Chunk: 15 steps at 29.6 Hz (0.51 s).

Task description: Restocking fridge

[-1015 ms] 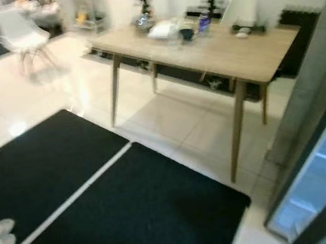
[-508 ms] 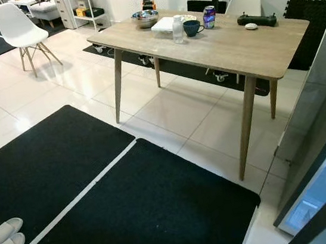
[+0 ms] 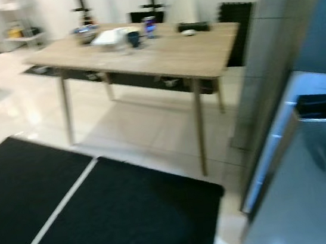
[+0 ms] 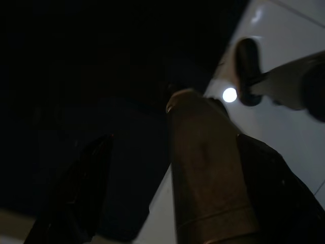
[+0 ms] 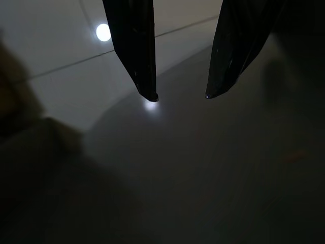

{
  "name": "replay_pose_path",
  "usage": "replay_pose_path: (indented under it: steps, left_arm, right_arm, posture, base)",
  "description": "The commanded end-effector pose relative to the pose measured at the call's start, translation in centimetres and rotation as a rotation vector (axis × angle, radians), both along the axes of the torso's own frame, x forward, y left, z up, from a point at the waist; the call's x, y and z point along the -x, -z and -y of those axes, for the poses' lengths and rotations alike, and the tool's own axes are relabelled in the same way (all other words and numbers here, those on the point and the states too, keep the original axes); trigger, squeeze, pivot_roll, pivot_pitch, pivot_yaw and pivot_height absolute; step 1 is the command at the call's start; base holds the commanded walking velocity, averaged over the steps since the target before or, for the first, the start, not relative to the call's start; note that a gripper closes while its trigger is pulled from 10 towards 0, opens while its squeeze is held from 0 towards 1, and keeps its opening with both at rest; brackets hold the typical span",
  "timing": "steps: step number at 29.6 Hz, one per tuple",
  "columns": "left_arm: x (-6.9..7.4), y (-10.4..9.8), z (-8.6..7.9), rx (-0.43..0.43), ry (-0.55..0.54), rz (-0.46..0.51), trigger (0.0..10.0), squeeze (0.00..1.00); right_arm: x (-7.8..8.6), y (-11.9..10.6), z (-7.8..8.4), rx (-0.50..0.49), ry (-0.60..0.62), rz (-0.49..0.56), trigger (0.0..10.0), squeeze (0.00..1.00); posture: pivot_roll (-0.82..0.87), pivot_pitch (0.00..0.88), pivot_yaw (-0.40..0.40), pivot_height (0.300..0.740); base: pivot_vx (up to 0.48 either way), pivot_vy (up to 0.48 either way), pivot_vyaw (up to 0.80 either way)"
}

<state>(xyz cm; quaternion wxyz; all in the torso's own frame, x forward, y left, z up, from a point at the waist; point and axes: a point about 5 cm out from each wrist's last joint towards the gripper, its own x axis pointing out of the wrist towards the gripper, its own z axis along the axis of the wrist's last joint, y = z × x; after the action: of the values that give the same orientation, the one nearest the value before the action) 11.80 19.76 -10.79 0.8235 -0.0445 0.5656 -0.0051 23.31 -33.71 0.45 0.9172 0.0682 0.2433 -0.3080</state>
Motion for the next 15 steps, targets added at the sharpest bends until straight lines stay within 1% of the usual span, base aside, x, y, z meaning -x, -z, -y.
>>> replay_pose_path:
  steps: [1,3,4,6,7,13,15]
  left_arm:
    - [0.6,0.2,0.0,0.002,-0.001,-0.021,10.0,0.00]
    - [0.6,0.2,0.1,0.003,-0.001,-0.021,10.0,0.00]
    - [0.6,0.2,0.1,0.003,-0.001,-0.021,10.0,0.00]
    - [0.7,0.2,0.1,0.005,-0.003,-0.022,10.0,0.00]
    - [0.7,0.2,0.1,0.006,-0.003,-0.022,10.0,0.00]
    - [0.7,0.2,0.2,0.008,-0.004,-0.022,10.0,0.00]
    - [0.7,0.2,0.2,0.011,-0.005,-0.021,10.0,0.00]
  right_arm:
    - [-1.9,-1.1,-0.8,0.022,-0.053,0.054,10.0,0.00]
    - [-2.2,-1.4,-0.9,0.031,-0.064,0.059,10.0,0.00]
    - [-3.0,-1.9,-1.3,0.049,-0.106,0.067,10.0,0.00]
    - [-4.3,-2.6,-2.1,0.066,-0.181,0.083,10.0,0.00]
    - [-4.6,-2.7,-2.5,0.071,-0.209,0.082,10.0,0.00]
    - [-5.2,-2.9,-3.1,0.069,-0.259,0.067,10.0,0.00]
    - [-5.3,-2.7,-3.3,0.051,-0.268,0.061,10.0,0.00]
  posture:
    - [-0.10,0.000,-0.015,0.740]
    - [-0.10,0.000,-0.015,0.740]
    - [-0.10,0.000,-0.016,0.740]
    - [-0.10,0.000,-0.015,0.740]
    - [-0.10,0.000,-0.015,0.740]
    - [-0.09,0.000,-0.022,0.740]
    - [-0.09,0.000,-0.023,0.740]
  base:
    - [0.000,0.000,-0.79]
    - [0.000,0.000,-0.79]
    - [0.000,0.000,-0.52]
    - [0.000,0.000,0.00]
    - [0.000,0.000,0.00]
    - [0.000,0.000,0.00]
    - [0.000,0.000,-0.75]
